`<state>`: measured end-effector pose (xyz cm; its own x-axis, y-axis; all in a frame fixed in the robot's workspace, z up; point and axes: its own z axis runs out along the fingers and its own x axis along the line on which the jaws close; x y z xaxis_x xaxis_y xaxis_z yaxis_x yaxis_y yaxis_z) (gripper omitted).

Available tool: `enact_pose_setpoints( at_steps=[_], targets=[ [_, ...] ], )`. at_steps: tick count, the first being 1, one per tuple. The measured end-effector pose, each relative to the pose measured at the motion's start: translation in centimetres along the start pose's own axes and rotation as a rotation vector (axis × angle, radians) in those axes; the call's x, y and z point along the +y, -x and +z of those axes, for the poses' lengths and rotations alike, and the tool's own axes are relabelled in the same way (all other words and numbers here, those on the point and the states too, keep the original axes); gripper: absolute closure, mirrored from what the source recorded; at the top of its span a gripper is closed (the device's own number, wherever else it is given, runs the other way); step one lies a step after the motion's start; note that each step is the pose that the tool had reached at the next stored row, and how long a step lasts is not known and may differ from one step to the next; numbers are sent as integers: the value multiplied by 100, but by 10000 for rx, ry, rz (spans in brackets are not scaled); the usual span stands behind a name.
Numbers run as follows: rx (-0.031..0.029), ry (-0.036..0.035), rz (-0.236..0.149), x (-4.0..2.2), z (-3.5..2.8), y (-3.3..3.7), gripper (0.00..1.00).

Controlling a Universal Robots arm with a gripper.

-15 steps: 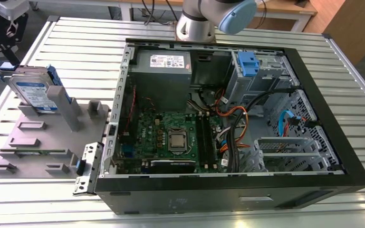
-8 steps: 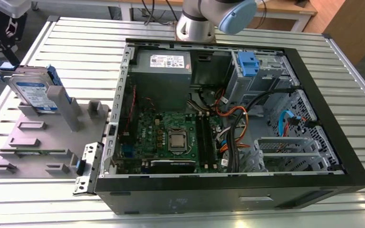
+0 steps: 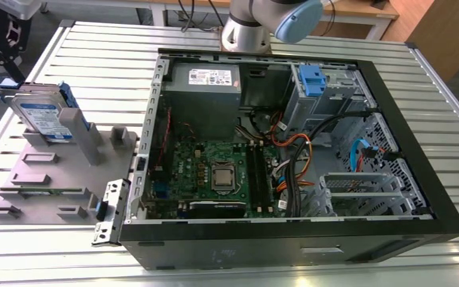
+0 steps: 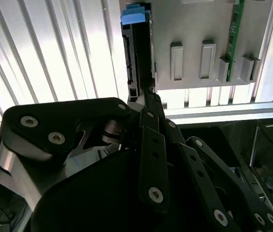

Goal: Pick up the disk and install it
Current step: 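Pick up the disk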

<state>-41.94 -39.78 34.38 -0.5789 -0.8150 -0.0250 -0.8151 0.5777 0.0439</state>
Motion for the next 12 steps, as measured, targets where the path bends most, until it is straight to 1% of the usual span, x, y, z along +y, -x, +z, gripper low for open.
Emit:
enact_pose_setpoints(
  at_steps=[12],
  targets=[
    [61, 35, -1410, 0, 5, 0, 89]
  ],
)
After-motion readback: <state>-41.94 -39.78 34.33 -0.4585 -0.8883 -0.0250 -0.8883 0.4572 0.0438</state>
